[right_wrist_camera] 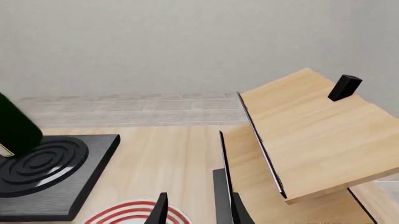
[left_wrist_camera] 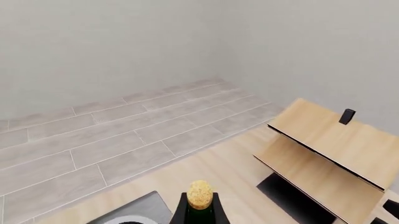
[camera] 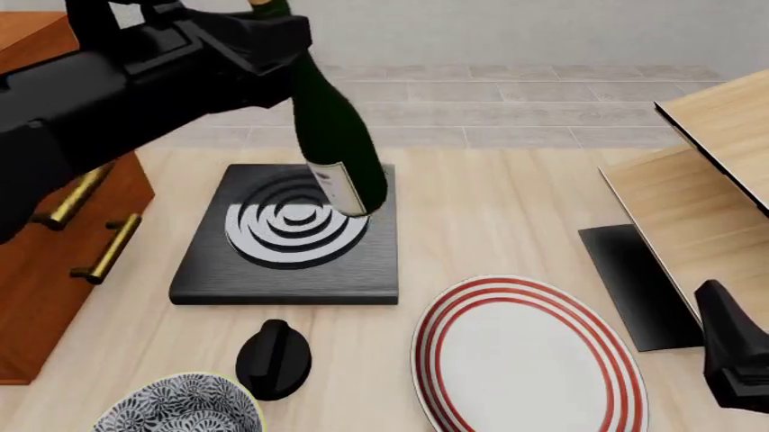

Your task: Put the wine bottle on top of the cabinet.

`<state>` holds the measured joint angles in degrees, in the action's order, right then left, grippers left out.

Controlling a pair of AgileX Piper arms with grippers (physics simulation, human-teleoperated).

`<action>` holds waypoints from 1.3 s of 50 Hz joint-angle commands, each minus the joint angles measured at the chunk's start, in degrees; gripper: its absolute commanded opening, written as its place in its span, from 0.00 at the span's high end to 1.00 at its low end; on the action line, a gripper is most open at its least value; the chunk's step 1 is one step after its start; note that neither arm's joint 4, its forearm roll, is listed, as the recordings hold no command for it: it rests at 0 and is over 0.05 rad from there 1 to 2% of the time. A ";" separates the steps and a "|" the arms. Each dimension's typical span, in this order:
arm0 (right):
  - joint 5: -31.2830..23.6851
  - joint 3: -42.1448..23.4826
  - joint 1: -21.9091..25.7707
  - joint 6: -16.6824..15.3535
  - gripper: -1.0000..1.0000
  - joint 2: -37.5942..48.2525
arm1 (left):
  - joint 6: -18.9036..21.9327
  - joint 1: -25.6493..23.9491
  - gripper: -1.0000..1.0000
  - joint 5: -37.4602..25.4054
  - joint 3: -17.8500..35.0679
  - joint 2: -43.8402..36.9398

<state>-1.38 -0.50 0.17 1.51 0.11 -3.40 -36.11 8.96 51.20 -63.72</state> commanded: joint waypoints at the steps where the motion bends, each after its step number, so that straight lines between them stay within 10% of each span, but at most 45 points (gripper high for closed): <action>1: 0.28 0.41 0.03 -0.04 0.00 -0.09 | 0.94 2.20 1.00 -2.16 -0.16 2.35; 65: 1.51 0.18 -0.18 -0.48 0.00 1.25 | 9.81 9.52 1.00 -21.01 -2.51 14.82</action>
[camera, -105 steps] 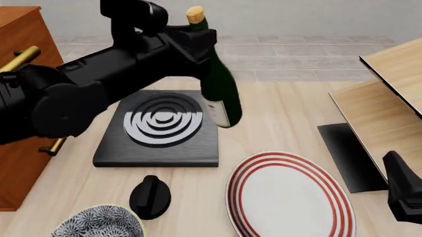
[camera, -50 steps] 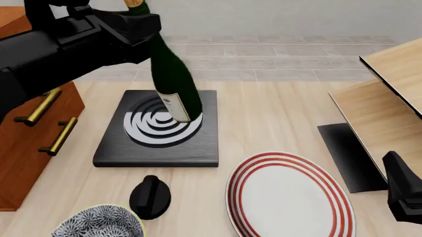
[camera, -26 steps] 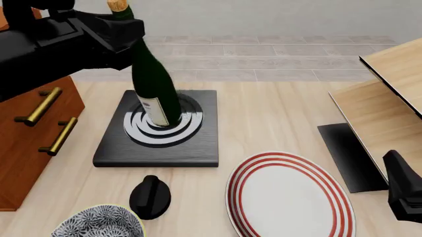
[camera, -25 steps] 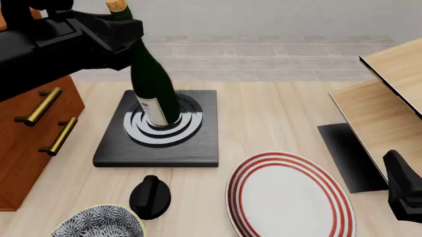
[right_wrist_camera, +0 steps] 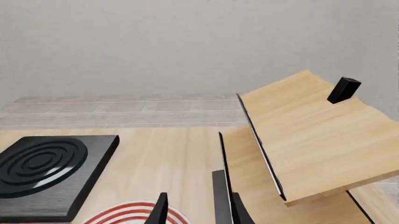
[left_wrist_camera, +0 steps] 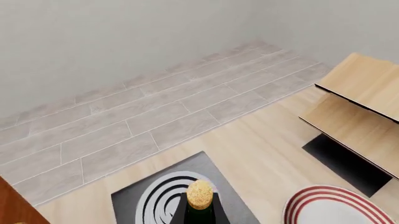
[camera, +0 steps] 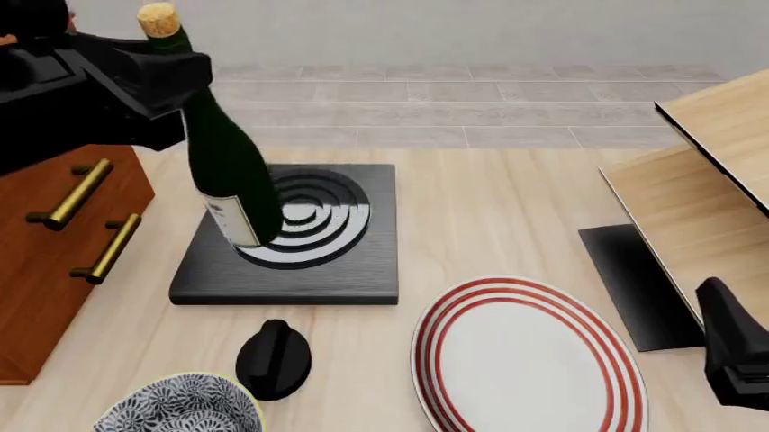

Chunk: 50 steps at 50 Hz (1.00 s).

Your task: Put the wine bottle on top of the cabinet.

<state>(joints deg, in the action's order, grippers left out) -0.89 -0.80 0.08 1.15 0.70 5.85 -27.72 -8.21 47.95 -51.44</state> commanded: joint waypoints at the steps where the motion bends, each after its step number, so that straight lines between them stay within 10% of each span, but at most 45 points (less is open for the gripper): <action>1: 1.16 0.51 -0.10 -0.11 0.00 0.77 | 0.85 1.36 1.00 -4.01 0.54 2.67; 50: 0.87 0.64 -0.16 -0.01 0.00 0.05 | 2.24 9.28 1.00 -20.35 11.98 3.95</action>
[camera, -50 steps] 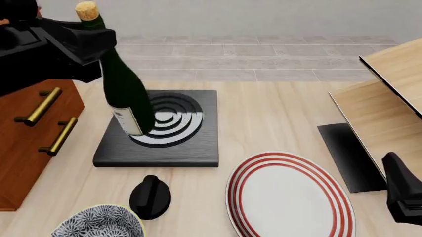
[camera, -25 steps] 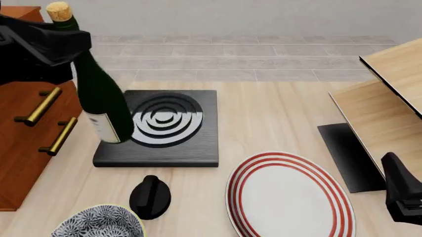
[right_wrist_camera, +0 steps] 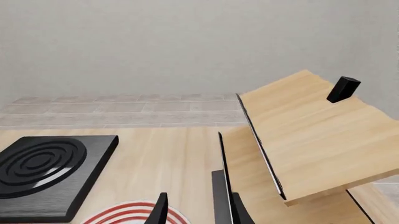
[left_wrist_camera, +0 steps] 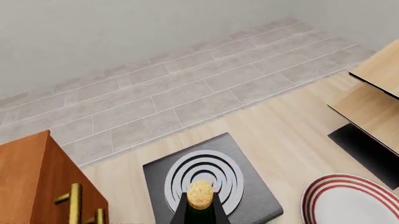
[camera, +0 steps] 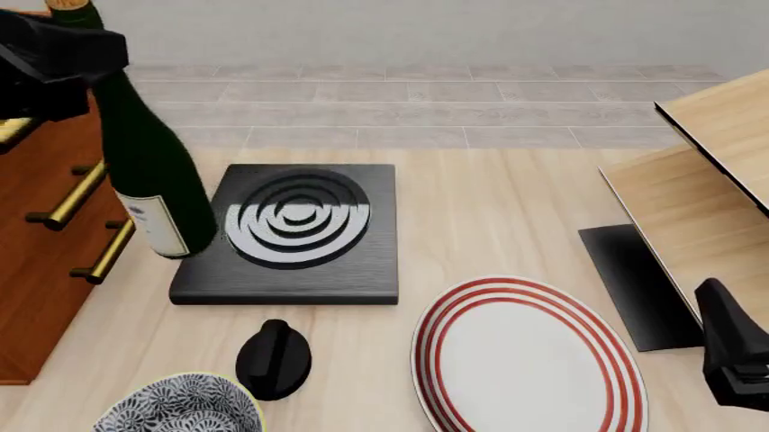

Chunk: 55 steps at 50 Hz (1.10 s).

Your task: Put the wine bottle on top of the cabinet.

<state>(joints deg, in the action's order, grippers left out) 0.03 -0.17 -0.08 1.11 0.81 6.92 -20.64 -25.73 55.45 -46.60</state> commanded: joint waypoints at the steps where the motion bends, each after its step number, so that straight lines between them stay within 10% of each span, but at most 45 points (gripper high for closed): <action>1: -0.06 0.01 -0.02 0.01 0.00 -0.11 | 1.29 2.35 1.00 -2.94 4.76 -0.92; 55: 0.09 0.03 -0.03 -0.08 0.00 0.06 | 3.17 14.82 1.00 -9.92 28.78 -14.59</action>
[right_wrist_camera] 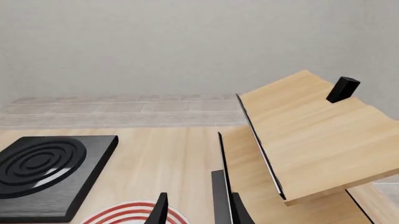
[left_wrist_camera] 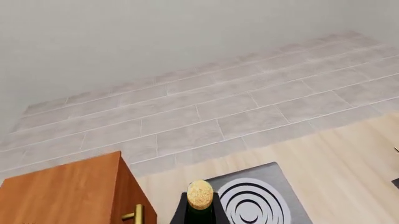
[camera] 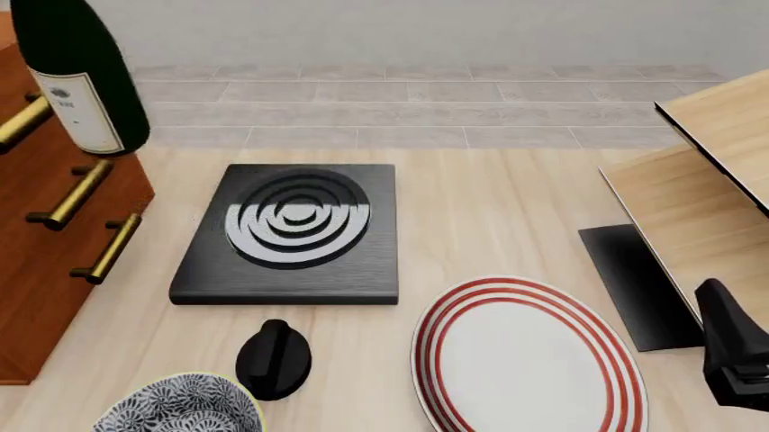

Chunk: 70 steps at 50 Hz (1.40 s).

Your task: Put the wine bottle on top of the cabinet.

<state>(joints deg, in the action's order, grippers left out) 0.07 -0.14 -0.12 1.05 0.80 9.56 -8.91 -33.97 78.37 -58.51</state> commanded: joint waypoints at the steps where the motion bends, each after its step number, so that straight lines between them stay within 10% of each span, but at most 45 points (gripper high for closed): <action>1: 0.03 0.00 0.00 -0.02 0.00 0.03 | 0.38 3.27 1.00 -1.97 6.61 -2.99; 35: 0.15 -0.01 -0.05 -0.11 0.00 0.26 | 1.22 11.50 1.00 -7.63 19.93 -8.98; 70: -0.23 0.02 -0.18 -0.05 0.00 -0.49 | 0.48 21.96 1.00 -8.67 21.60 -9.54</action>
<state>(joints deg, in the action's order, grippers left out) -0.11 -0.17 -0.28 0.99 0.49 10.25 9.71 -43.02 99.42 -67.88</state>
